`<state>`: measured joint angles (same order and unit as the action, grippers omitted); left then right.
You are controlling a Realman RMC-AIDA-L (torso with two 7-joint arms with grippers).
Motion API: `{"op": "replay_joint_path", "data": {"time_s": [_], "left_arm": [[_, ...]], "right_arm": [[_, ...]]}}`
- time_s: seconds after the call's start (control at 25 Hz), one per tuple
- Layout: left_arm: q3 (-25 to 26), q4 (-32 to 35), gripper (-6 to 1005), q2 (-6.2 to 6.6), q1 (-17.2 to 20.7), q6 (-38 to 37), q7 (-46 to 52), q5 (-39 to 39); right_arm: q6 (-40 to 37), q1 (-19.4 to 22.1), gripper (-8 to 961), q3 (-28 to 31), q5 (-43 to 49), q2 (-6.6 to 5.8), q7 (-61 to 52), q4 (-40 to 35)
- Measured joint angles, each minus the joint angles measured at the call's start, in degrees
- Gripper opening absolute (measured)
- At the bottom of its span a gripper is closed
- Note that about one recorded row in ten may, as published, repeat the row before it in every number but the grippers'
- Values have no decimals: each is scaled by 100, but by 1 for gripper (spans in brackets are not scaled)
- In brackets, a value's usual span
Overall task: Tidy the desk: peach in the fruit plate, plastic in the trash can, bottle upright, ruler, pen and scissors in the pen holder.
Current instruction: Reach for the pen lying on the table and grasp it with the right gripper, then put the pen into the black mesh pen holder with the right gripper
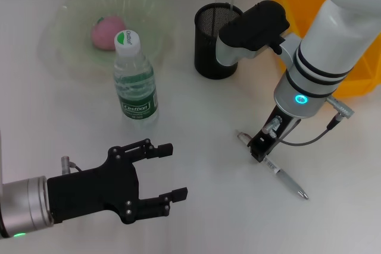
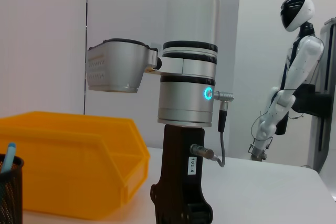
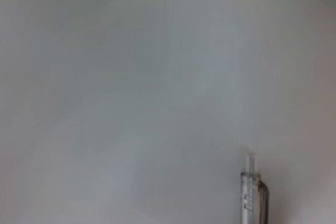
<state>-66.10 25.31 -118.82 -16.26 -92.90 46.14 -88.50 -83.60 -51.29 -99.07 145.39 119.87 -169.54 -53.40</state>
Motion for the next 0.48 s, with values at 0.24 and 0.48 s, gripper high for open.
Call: {"op": "replay_joint_path", "data": {"time_s": [0.24,0.48], "left_arm": [[3,0,771,0,0,-6,0,0],[29,0,770,9,20,-31,1,0]], "right_arm": [[-18,61,148,-52,1,1,0,-146],[-77,174,132,-21,17,2,1,-424]]}}
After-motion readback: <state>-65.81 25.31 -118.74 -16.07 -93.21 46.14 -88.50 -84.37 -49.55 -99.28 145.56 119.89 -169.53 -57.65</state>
